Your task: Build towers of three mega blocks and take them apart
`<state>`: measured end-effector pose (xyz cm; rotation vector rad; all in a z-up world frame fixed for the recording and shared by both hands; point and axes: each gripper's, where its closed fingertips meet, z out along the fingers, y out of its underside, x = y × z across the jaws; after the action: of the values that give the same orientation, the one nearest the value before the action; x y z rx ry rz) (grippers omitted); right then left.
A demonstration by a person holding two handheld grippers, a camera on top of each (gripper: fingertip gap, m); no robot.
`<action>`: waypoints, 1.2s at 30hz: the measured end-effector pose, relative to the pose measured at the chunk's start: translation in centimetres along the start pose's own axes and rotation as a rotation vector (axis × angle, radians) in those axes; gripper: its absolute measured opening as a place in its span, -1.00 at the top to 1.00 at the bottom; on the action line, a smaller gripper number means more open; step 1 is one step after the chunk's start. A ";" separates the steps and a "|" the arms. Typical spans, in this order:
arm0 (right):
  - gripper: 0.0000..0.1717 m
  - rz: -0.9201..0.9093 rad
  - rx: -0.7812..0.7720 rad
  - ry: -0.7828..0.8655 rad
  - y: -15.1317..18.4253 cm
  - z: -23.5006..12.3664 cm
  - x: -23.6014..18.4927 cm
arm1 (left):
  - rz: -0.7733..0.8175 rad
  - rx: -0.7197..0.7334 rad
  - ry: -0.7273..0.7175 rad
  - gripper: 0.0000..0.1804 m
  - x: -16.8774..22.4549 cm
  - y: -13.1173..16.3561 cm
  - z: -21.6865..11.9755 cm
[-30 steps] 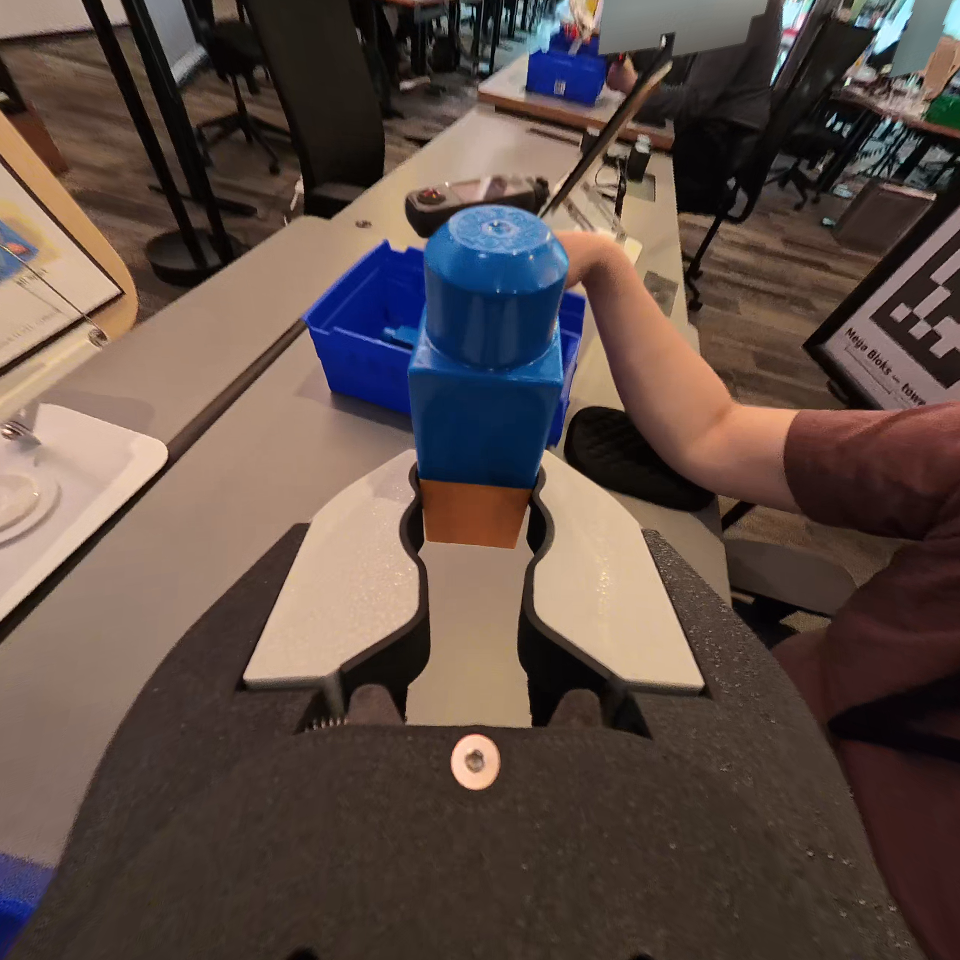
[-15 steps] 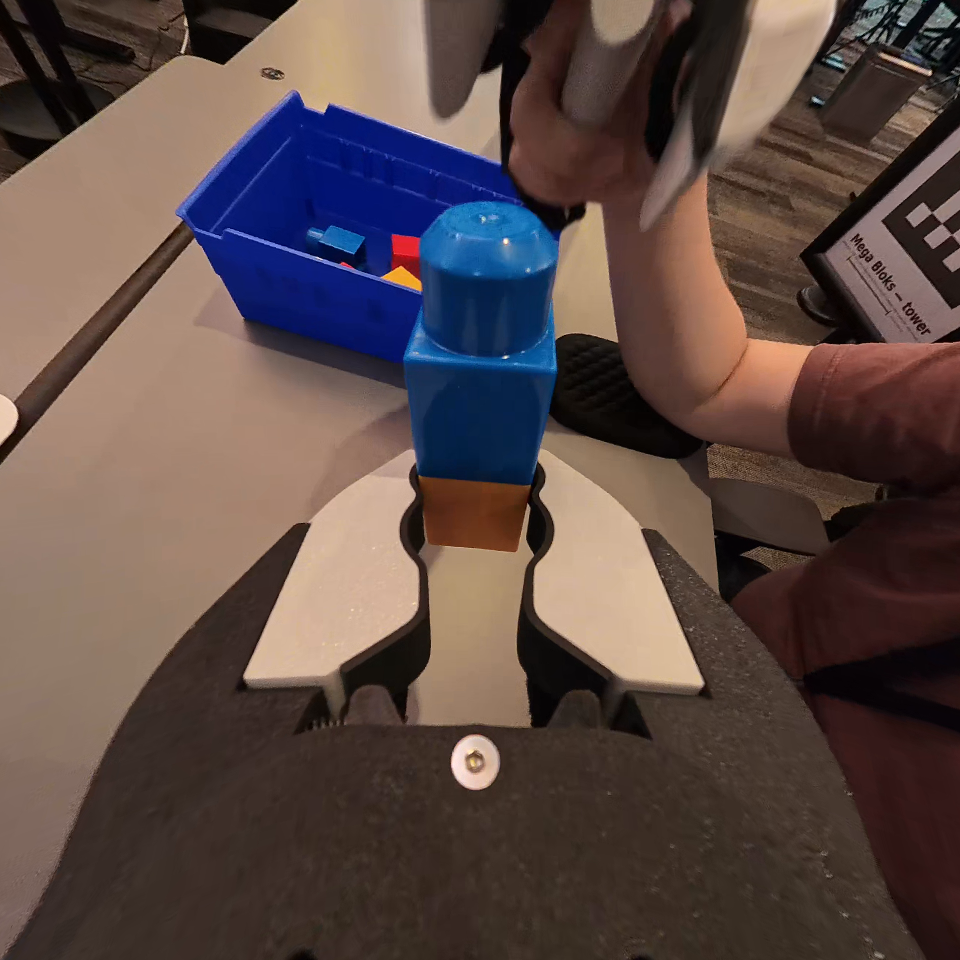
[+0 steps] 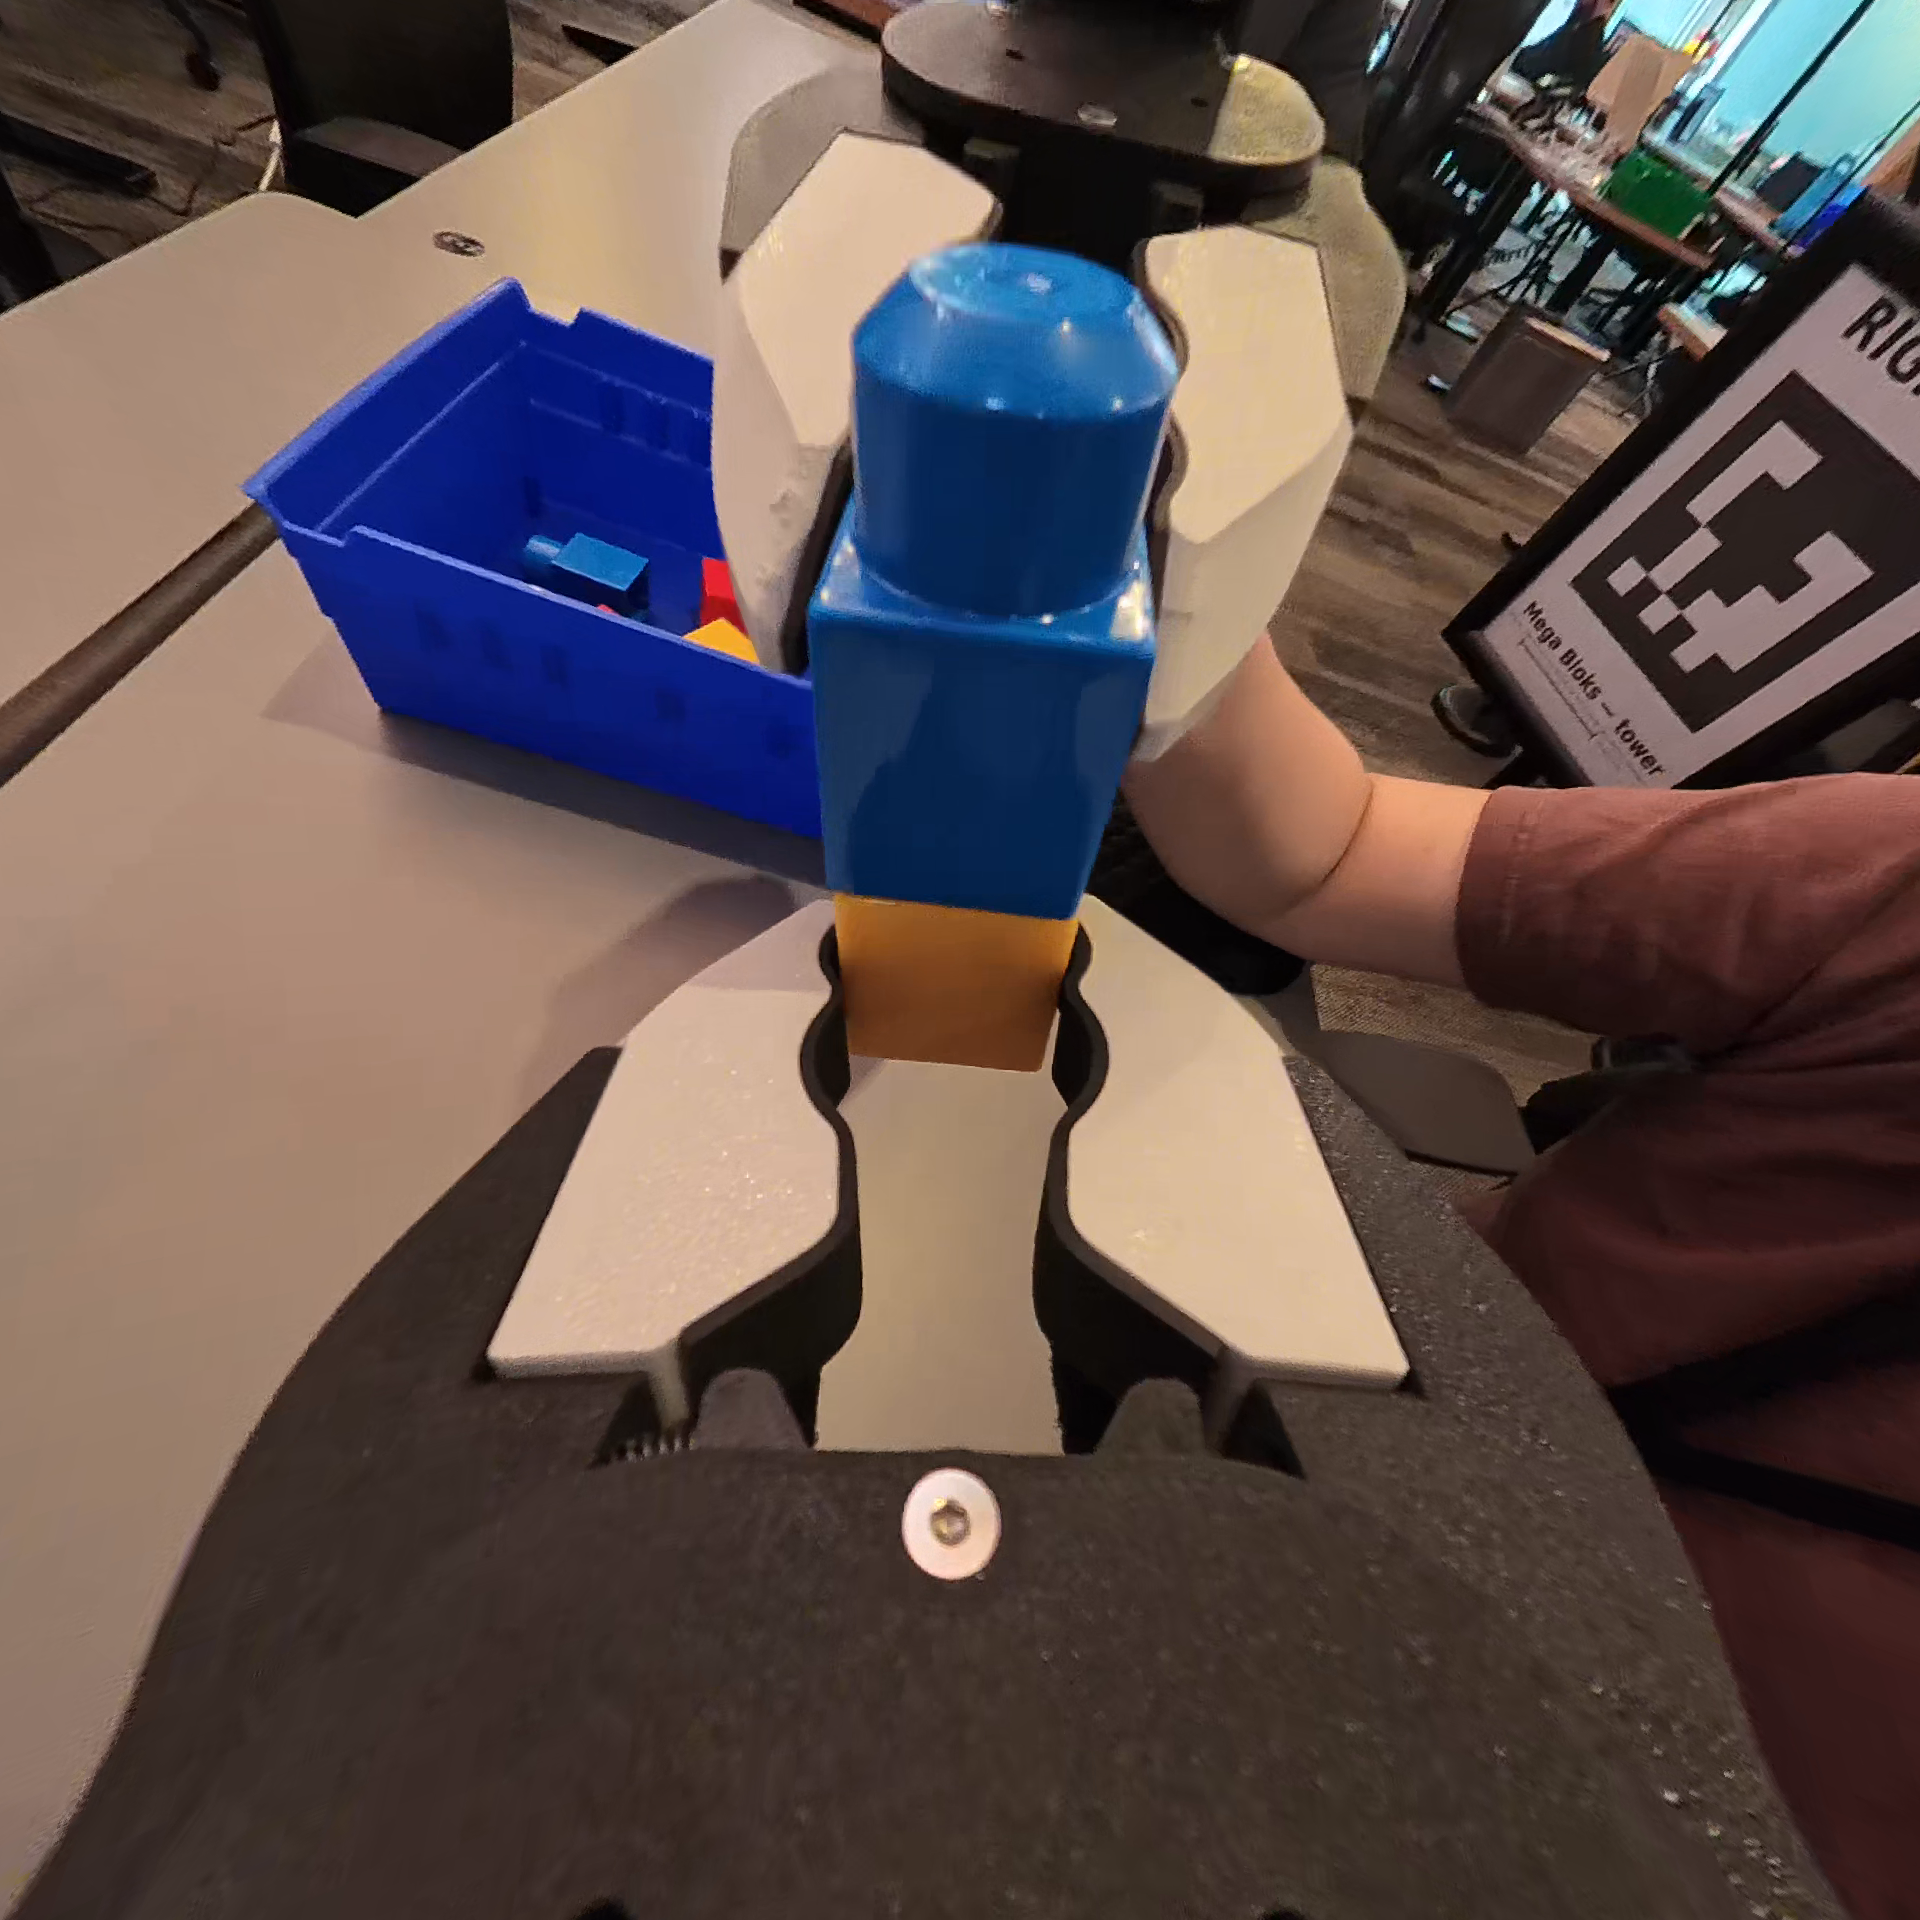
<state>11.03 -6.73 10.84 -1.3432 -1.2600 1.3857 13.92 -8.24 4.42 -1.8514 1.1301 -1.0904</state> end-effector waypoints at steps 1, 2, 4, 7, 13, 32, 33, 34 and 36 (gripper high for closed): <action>0.57 0.025 0.066 0.006 -1.0 -0.5 0.2 | -0.011 -0.044 0.009 0.60 0.1 0.7 0.2; 0.58 0.061 0.151 0.012 -2.3 -1.5 0.6 | 0.003 -0.147 0.017 0.60 0.2 2.3 0.6; 0.58 0.119 0.248 0.028 -3.9 -4.7 1.8 | 0.037 -0.178 -0.004 0.60 0.1 3.0 1.6; 0.58 0.054 0.105 0.379 -2.3 -10.6 6.9 | -0.003 -0.138 0.053 0.60 1.0 2.3 2.0; 0.57 0.305 -0.691 0.966 12.8 -26.8 12.8 | 0.006 -0.056 0.031 0.59 1.1 0.6 -0.5; 0.26 -0.425 -0.215 0.623 -0.7 -13.6 6.3 | -0.065 -0.017 0.067 0.59 0.4 0.3 -0.9; 0.24 -0.542 -0.155 0.472 -1.7 -10.5 2.8 | -0.083 -0.006 0.096 0.59 0.7 0.1 -1.0; 0.22 -0.647 -0.116 0.347 -2.0 -8.0 -0.3 | -0.101 0.008 0.125 0.59 1.0 -0.1 -1.0; 0.21 -0.806 -0.130 0.257 -1.4 -4.2 -3.6 | -0.127 0.027 0.175 0.59 1.5 -0.4 -1.2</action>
<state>15.48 -9.52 13.13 -0.8836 -1.4912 0.5609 13.36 -9.63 5.66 -1.8562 1.1007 -1.3561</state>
